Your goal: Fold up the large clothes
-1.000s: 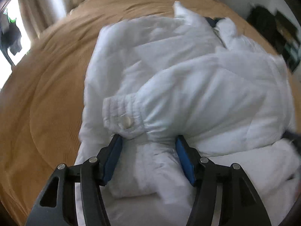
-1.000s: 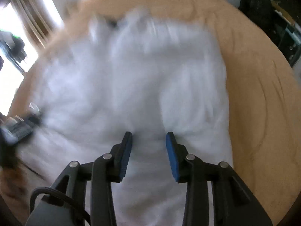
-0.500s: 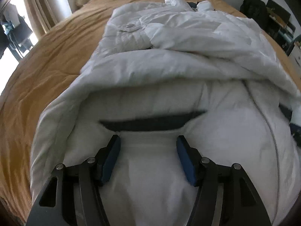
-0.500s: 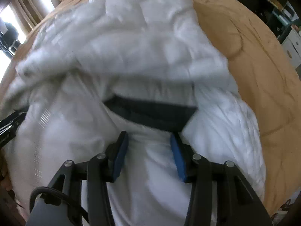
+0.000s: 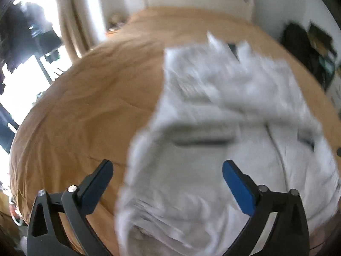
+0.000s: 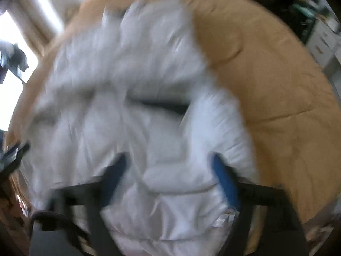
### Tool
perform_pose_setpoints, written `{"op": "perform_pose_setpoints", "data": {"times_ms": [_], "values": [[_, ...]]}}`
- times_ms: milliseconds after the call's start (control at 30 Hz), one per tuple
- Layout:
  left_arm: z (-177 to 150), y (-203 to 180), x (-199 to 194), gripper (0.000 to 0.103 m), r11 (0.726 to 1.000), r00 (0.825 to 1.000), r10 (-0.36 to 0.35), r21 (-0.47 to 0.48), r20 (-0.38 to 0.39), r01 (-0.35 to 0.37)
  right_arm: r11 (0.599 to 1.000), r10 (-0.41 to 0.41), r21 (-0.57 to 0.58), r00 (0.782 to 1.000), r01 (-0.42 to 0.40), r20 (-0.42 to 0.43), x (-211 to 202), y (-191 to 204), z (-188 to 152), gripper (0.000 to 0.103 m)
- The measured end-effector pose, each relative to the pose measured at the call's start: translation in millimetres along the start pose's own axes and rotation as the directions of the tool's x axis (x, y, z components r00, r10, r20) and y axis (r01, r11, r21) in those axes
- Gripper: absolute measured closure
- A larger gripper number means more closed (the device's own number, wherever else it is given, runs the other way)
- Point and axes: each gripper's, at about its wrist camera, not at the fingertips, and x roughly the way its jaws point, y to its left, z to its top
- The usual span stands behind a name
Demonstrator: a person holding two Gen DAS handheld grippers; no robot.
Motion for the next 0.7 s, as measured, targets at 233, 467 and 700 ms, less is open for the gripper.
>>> {"op": "perform_pose_setpoints", "data": {"times_ms": [233,467,700], "values": [[-5.8,48.8,88.8,0.004,0.995,0.976,-0.077,-0.074,-0.205,0.063,0.999,0.007,0.047,0.996,-0.003,-0.086,43.8,-63.8,40.3,0.001],[-43.5,41.4,96.8,0.046,0.972,0.938,-0.218,-0.142,-0.27,0.185,0.984,0.152,0.132,0.957,-0.122,-0.248,77.0,-52.7,-14.1,0.06],[-29.5,49.3,44.8,0.081,0.958,0.936,-0.268,-0.17,-0.229,0.233,0.938,0.3,0.215,0.947,-0.272,-0.111,11.9,-55.8,-12.1,0.088]]}}
